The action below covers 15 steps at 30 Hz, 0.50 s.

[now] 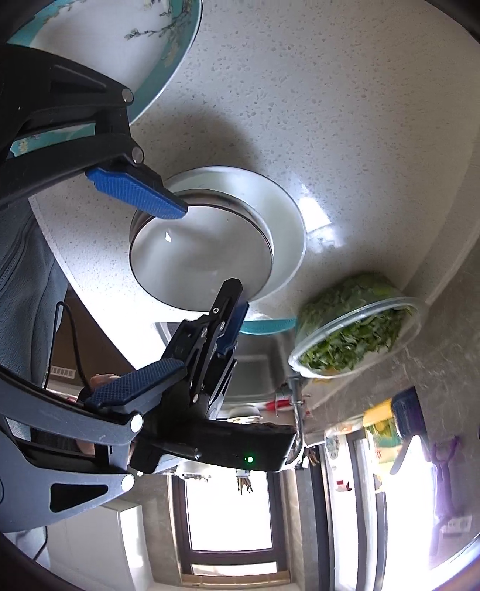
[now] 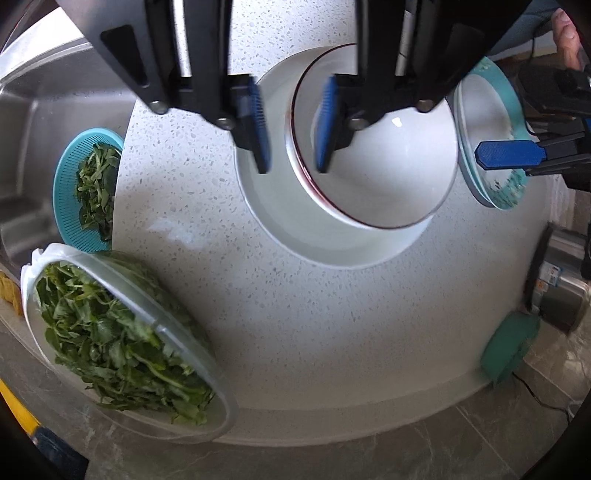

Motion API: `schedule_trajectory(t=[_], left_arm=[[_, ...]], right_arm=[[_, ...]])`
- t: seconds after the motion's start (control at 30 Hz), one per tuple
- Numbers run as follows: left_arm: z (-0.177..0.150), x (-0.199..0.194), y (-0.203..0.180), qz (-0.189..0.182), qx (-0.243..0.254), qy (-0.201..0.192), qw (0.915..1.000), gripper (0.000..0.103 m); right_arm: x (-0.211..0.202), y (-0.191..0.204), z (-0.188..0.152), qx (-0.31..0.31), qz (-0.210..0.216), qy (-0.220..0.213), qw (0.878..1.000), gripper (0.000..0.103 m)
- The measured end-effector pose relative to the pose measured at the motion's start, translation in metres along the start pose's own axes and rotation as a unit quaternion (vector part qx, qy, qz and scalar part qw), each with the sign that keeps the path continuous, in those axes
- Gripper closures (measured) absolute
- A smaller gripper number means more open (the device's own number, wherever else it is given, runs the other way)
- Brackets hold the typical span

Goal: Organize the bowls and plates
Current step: 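Move both grippers to the rim of the nested bowl stack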

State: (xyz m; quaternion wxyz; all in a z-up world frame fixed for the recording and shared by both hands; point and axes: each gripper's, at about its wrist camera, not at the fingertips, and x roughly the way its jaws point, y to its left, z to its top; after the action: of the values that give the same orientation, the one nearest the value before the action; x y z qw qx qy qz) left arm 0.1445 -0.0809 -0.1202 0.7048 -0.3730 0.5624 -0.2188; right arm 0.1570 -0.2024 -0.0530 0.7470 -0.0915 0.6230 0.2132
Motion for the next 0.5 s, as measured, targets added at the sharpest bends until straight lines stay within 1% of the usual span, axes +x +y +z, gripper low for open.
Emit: schedule_trajectory(t=[0.03,0.07,0.1,0.13,0.17,0.2,0.23,0.27,0.3,0.33,0.37,0.4,0.43,0.47,0.5], left_arm=[[-0.003,-0.006,-0.002,0.007,0.003,-0.013,0.9999,0.014],[-0.006,-0.011,-0.003,0.014,0.004,-0.025,0.9996,0.011],[-0.010,-0.019,-0.004,0.023,0.006,-0.041,0.9989,0.008],[-0.012,-0.024,-0.005,0.029,0.009,-0.050,0.9983,0.006],[-0.015,-0.032,-0.005,0.041,0.015,-0.062,0.9971,0.006],[-0.016,-0.039,-0.005,0.054,0.020,-0.073,0.9957,0.006],[-0.016,-0.052,-0.005,0.070,0.031,-0.089,0.9931,0.006],[-0.016,-0.062,-0.005,0.083,0.042,-0.098,0.9908,0.006],[-0.015,-0.072,-0.006,0.098,0.058,-0.106,0.9878,0.006],[-0.014,-0.086,-0.009,0.120,0.094,-0.114,0.9816,0.006],[-0.013,-0.093,-0.012,0.135,0.123,-0.116,0.9763,0.006],[-0.011,-0.100,-0.012,0.153,0.156,-0.115,0.9689,0.006],[-0.008,-0.102,-0.009,0.166,0.172,-0.106,0.9652,0.006],[-0.004,-0.103,-0.005,0.176,0.176,-0.093,0.9640,0.006],[0.000,-0.102,0.000,0.177,0.176,-0.080,0.9649,0.006]], right_arm=[[-0.008,-0.004,-0.001,0.006,0.014,-0.013,1.000,0.034],[-0.014,-0.007,-0.002,0.009,0.025,-0.024,0.999,0.027],[-0.023,-0.012,-0.003,0.011,0.045,-0.040,0.998,0.021],[-0.029,-0.016,-0.003,0.013,0.065,-0.050,0.997,0.020],[-0.037,-0.023,-0.005,0.018,0.097,-0.063,0.993,0.018],[-0.044,-0.031,-0.007,0.027,0.126,-0.072,0.989,0.015],[-0.053,-0.043,-0.010,0.042,0.159,-0.086,0.983,0.013],[-0.060,-0.055,-0.013,0.057,0.181,-0.099,0.977,0.011],[-0.066,-0.062,-0.016,0.067,0.193,-0.108,0.973,0.010],[-0.074,-0.075,-0.021,0.083,0.208,-0.122,0.967,0.008],[-0.080,-0.084,-0.024,0.093,0.213,-0.131,0.964,0.008],[-0.086,-0.091,-0.029,0.103,0.214,-0.141,0.961,0.008],[-0.091,-0.101,-0.036,0.114,0.208,-0.150,0.960,0.008],[-0.093,-0.105,-0.040,0.122,0.199,-0.154,0.960,0.008],[-0.093,-0.109,-0.046,0.131,0.191,-0.155,0.960,0.008]])
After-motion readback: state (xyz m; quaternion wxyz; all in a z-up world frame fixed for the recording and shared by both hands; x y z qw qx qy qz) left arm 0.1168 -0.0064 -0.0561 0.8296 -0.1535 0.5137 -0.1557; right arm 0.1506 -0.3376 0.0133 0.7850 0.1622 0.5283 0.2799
